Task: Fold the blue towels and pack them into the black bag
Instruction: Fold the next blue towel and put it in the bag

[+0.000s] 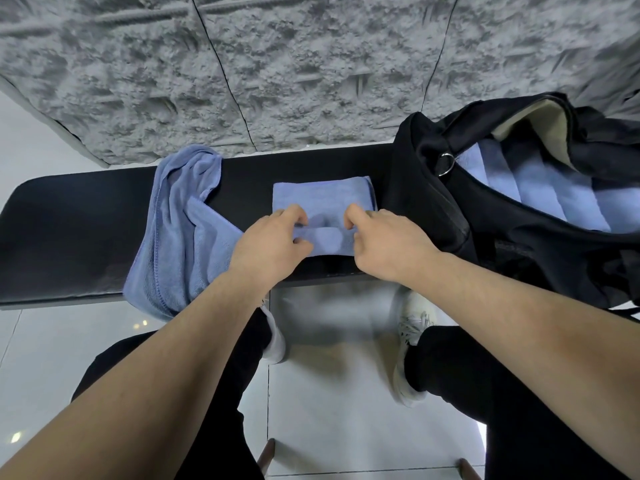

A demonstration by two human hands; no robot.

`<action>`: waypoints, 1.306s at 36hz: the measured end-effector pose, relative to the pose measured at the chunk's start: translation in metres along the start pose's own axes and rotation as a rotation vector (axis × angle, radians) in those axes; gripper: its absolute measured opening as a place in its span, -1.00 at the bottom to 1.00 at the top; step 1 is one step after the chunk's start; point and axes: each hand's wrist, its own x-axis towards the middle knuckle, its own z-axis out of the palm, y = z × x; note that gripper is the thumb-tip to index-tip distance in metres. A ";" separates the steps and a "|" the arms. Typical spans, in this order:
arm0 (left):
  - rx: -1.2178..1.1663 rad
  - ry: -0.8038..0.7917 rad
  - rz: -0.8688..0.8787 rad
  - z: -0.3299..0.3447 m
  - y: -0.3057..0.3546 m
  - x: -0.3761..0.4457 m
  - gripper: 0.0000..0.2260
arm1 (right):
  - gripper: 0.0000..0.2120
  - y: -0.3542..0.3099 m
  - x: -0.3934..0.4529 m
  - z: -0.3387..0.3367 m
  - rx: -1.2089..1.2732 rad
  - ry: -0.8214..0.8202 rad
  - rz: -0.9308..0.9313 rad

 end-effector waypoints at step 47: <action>0.169 0.150 0.092 0.007 0.002 0.000 -0.59 | -0.62 0.006 0.003 0.003 -0.215 0.175 -0.120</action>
